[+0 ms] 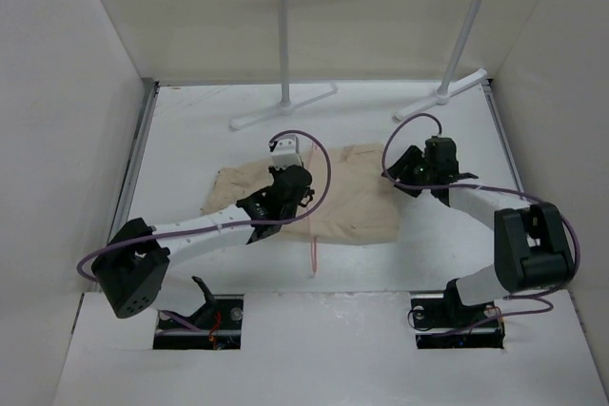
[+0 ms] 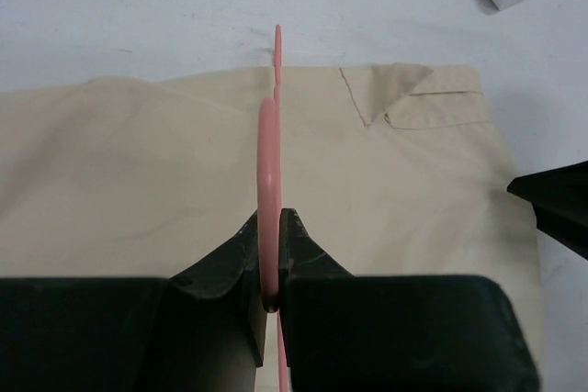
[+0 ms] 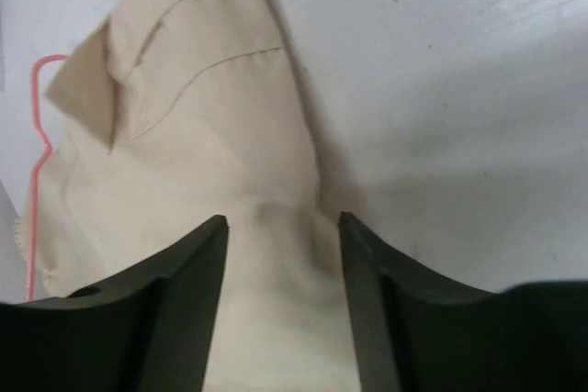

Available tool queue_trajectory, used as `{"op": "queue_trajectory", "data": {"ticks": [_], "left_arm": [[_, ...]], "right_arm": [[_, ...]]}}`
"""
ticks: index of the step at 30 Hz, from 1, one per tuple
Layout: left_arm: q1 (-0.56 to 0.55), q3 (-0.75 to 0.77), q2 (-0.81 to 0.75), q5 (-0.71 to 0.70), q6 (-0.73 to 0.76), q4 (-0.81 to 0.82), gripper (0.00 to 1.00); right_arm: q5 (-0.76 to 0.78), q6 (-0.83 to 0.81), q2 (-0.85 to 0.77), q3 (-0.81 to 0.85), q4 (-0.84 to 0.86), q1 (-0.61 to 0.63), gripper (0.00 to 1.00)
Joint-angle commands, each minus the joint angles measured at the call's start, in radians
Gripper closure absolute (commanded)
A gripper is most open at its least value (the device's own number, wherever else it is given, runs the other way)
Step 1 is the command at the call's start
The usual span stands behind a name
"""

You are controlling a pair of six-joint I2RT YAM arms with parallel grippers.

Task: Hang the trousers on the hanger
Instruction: Place the trousers on the hanger, then place the hanger at the clothesline.

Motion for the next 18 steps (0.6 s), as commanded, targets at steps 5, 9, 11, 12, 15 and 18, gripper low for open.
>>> {"op": "queue_trajectory", "data": {"ticks": [5, 9, 11, 12, 15, 18], "left_arm": [[-0.032, 0.108, -0.089, -0.030, 0.028, -0.024, 1.00], [-0.065, 0.156, -0.103, -0.047, 0.037, -0.050, 1.00], [-0.075, 0.183, -0.109, -0.049, 0.040, -0.061, 1.00], [-0.079, 0.201, -0.112, -0.050, 0.043, -0.075, 1.00], [-0.086, 0.269, -0.115, -0.052, 0.054, -0.130, 1.00], [-0.091, 0.340, -0.126, -0.052, 0.067, -0.193, 1.00]], "right_arm": [[0.056, -0.105, -0.366, 0.064, -0.150, 0.094, 0.37], [0.026, -0.116, -0.517, 0.061, -0.150, 0.265, 0.33], [0.018, -0.116, -0.528, 0.069, -0.125, 0.385, 0.29], [0.015, -0.117, -0.519, 0.075, -0.110, 0.443, 0.28], [0.028, -0.109, -0.470, 0.104, -0.049, 0.574, 0.28], [0.042, -0.097, -0.422, 0.133, 0.000, 0.637, 0.29]]}}
